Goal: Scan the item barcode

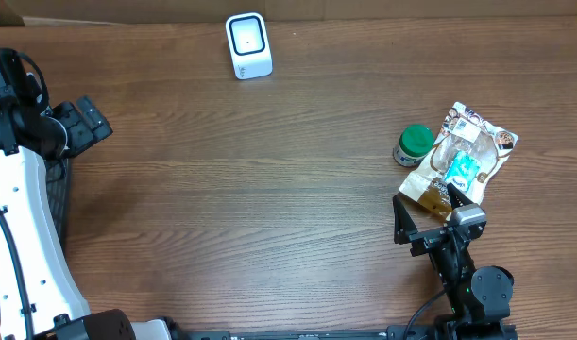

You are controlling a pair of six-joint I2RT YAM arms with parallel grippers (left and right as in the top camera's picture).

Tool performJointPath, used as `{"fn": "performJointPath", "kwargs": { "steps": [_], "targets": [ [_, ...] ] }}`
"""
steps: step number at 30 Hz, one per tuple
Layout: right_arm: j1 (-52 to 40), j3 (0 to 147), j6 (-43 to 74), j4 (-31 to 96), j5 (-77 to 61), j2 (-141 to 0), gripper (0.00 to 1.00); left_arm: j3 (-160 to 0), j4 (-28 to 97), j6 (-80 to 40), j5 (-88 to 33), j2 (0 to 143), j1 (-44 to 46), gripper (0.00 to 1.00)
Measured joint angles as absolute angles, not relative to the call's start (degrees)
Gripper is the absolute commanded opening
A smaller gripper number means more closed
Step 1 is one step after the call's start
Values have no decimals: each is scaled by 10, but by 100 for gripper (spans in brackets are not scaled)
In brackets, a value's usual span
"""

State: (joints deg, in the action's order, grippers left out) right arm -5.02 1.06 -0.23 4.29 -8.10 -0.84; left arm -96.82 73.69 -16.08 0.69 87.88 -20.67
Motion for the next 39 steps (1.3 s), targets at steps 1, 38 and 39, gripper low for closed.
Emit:
{"fn": "performJointPath", "kwargs": {
  "steps": [1, 38, 39],
  "targets": [
    [-50, 11, -2, 43, -81, -8, 100, -968, 737, -161, 7, 879, -207, 99],
    [-50, 11, -2, 43, -81, -8, 100, -968, 737, -146, 21, 836, -185, 100],
    [-50, 11, -2, 43, -81, -8, 100, -968, 737, -142, 26, 825, -180, 100]
  ]
}}
